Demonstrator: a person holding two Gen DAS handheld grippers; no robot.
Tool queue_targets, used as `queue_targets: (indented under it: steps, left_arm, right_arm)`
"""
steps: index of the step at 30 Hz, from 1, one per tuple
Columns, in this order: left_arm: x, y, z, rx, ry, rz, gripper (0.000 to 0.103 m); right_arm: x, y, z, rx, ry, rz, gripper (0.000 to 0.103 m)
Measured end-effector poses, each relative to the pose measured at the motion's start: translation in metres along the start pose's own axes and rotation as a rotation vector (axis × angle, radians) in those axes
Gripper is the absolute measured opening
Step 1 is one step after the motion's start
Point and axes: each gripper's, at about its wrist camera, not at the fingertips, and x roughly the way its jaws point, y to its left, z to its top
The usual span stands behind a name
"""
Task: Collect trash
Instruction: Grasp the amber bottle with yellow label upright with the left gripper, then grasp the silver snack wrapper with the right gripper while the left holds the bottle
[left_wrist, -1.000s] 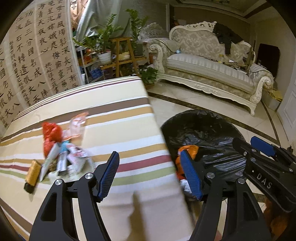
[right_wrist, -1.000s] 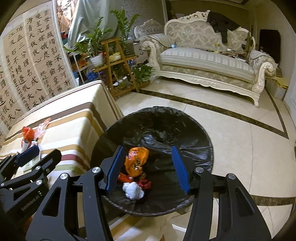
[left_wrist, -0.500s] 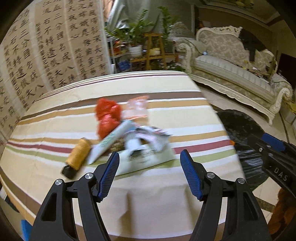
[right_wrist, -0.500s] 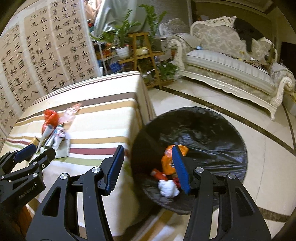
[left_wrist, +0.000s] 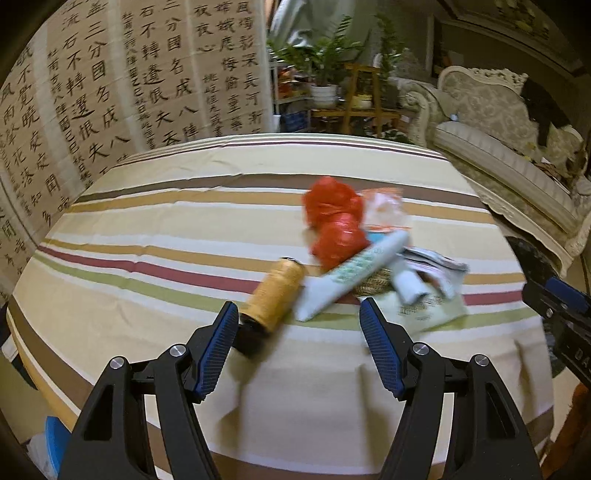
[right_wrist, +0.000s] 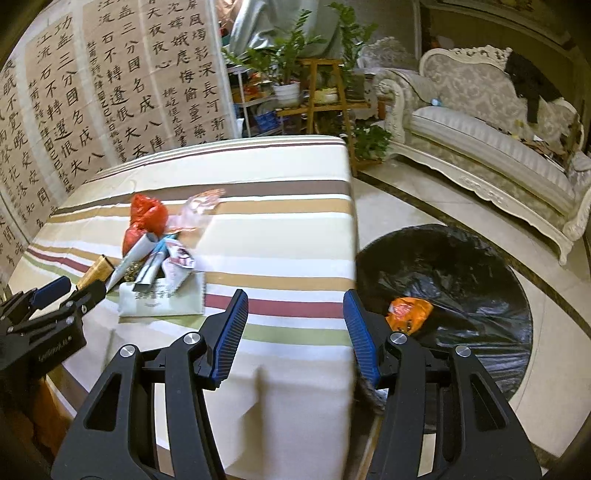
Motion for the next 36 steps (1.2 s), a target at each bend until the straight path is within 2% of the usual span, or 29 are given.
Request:
queue_targets:
  steps: [6,9,15,17,20,28,36]
  left_arm:
    - [0.014,0.013,0.005,0.0,0.029,0.006,0.066]
    - [0.019,0.017,0.005,0.002,0.051,-0.006,0.062]
    - [0.027,0.021,0.004,-0.005,0.085,-0.039,0.045]
    - [0.027,0.02,0.005,0.005,0.081,-0.041,0.034]
    - [0.027,0.02,0.004,0.018,0.072,-0.034,0.03]
    - [0.028,0.027,0.005,-0.006,0.069,-0.053,0.025]
    - [0.027,0.037,0.007,-0.032,0.072,-0.056,0.025]
  right_arm:
    - [0.007,0.015,0.004,-0.027,0.013,0.01,0.052]
    - [0.01,0.021,0.005,-0.034,0.017,0.012,0.052]
    - [0.018,0.031,0.009,-0.049,0.026,0.019,0.052]
    - [0.02,0.035,0.012,-0.056,0.028,0.024,0.052]
    - [0.022,0.042,0.017,-0.064,0.024,0.034,0.052]
    - [0.03,0.061,0.028,-0.096,0.026,0.067,0.052]
    - [0.031,0.073,0.034,-0.117,0.021,0.084,0.052]
